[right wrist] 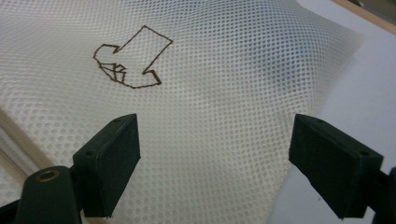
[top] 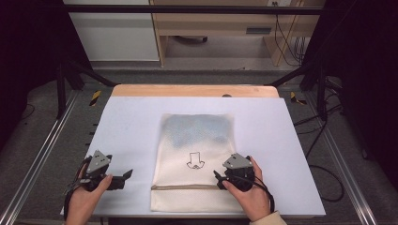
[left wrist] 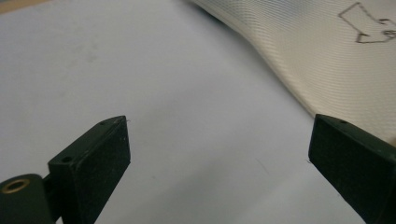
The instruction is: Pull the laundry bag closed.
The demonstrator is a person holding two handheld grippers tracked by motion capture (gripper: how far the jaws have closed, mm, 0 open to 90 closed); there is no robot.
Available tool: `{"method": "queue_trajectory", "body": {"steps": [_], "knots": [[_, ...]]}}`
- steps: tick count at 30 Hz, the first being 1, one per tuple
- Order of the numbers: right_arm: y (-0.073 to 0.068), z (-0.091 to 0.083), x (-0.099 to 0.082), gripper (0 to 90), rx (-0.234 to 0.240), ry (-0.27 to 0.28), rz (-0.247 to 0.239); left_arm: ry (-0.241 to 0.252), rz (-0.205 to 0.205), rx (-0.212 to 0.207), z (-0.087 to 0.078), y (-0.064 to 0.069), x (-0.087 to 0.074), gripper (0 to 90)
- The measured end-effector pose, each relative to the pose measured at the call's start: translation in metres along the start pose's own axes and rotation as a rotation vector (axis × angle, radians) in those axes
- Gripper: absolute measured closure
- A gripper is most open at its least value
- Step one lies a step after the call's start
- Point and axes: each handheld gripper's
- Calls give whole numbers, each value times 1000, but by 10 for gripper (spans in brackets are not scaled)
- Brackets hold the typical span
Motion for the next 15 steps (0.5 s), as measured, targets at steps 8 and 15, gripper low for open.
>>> {"method": "queue_trajectory", "body": {"steps": [8,15], "knots": [[-12,-1,9,107,39,-41,-46,-18,57,14,-13,14,-6,56],[-22,-1,23,111,90,-64,-108,-13,61,49,-20,4,-14,56]]}}
Point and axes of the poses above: each handheld gripper's, and its own axes: z roughly forward along the jaws, x roughly out of its top, y roughly to its right, and after that the axes turned 7 degrees about -x, right-handed
